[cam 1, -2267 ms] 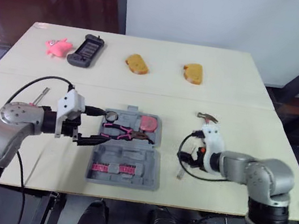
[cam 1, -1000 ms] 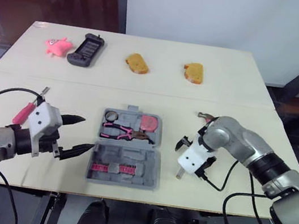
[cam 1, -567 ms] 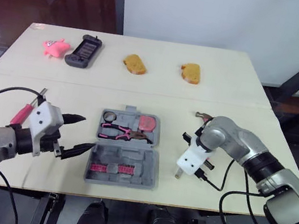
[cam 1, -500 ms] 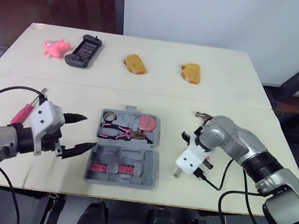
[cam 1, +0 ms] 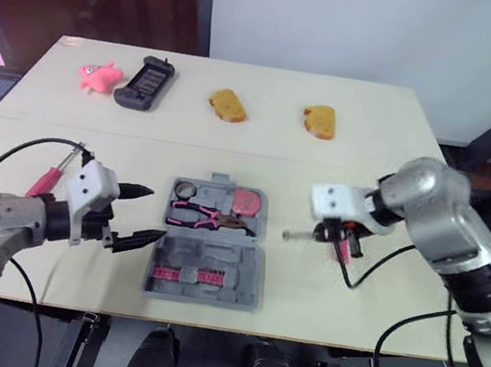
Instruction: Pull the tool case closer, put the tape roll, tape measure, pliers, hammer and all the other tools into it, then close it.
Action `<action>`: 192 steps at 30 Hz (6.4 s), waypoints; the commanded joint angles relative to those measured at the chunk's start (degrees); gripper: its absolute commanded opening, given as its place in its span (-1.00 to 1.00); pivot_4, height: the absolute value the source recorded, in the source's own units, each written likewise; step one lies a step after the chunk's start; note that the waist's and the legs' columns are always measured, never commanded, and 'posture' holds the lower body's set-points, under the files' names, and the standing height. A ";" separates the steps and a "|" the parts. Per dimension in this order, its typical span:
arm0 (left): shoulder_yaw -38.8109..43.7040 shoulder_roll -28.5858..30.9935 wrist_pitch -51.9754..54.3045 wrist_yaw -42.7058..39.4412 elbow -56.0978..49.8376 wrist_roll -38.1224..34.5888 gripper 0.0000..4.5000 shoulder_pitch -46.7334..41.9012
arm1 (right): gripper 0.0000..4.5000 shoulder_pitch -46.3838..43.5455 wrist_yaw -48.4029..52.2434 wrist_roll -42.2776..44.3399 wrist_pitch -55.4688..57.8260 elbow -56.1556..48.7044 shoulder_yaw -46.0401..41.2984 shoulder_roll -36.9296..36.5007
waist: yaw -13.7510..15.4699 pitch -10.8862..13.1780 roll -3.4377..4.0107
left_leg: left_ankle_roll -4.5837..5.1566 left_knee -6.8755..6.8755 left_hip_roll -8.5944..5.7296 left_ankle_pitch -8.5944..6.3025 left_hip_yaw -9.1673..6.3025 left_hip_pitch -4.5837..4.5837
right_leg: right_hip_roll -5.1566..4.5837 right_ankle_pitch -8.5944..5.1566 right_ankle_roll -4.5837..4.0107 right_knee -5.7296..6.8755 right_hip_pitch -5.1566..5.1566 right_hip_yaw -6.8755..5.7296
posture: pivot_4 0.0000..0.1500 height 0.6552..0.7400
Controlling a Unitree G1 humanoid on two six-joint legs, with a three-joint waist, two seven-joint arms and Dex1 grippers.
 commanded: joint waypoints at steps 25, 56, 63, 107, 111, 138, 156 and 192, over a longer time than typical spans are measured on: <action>-7.30 -0.92 -3.68 -7.22 5.97 -0.78 1.00 -11.43 | -0.41 19.89 -49.02 14.69 44.48 -9.65 -17.78 19.25 | -0.14 -0.04 -0.07 | 0.01 -0.02 -0.02 0.00 -0.02 -0.15 | 0.01 0.02 0.07 0.00 -0.12 0.02 | 1.00 1.00; -6.31 2.50 -3.18 -10.53 8.70 1.22 1.00 -13.69 | 0.96 33.66 -65.89 19.45 18.51 -16.85 -14.15 18.72 | -0.32 -0.06 -0.14 | 0.01 -0.06 -0.01 0.00 -0.02 -0.18 | 0.03 0.01 0.08 -0.02 -0.15 0.05 | 1.00 1.00; -5.02 3.21 -2.76 -9.54 8.15 0.50 1.00 -13.40 | 0.17 33.96 -67.63 19.90 18.09 -12.45 -15.06 22.07 | -0.28 -0.07 -0.19 | 0.01 -0.04 -0.01 0.00 -0.02 -0.18 | 0.03 0.01 0.08 -0.01 -0.14 0.04 | 1.00 1.00; 22.34 -5.78 -6.90 -0.71 -9.61 1.01 1.00 30.68 | -0.97 -18.51 -35.67 30.72 25.94 -0.17 20.96 21.18 | -1.26 -0.05 -0.24 | 0.02 -0.10 0.03 -0.01 0.04 -0.25 | -0.04 -0.10 -0.14 -0.03 -0.34 0.03 | 1.00 1.00; 22.41 -9.48 -9.20 1.14 -10.61 1.67 1.00 34.39 | -0.97 -19.04 -39.27 27.29 24.06 5.57 23.95 28.95 | -1.79 -0.05 -0.24 | 0.02 -0.10 0.03 -0.02 0.07 -0.25 | -0.01 -0.09 -0.17 0.02 -0.41 0.05 | 1.00 1.00; 26.47 -14.91 -15.20 2.40 -8.05 0.17 1.00 44.22 | -0.97 -17.55 -35.02 9.47 3.04 32.32 31.40 47.06 | -1.89 -0.09 -0.29 | 0.00 -0.15 0.03 -0.03 0.06 -0.33 | -0.01 -0.11 -0.20 -0.01 -0.51 0.02 | 1.00 1.00; 24.91 -13.66 -14.79 2.31 -6.85 0.53 1.00 42.29 | -0.97 -15.85 -32.76 5.04 4.18 33.92 28.92 48.26 | -1.90 -0.11 -0.32 | 0.00 -0.15 0.03 -0.03 0.06 -0.32 | -0.01 -0.11 -0.21 -0.01 -0.51 0.02 | 1.00 1.00; 19.30 -7.87 -9.62 -2.16 -1.45 -2.01 1.00 33.31 | -0.03 -5.81 -32.88 11.70 3.69 5.94 12.84 38.13 | -1.80 -0.13 -0.37 | -0.01 -0.17 0.03 -0.02 0.02 -0.48 | -0.01 -0.08 -0.20 -0.03 -0.61 -0.01 | 1.00 1.00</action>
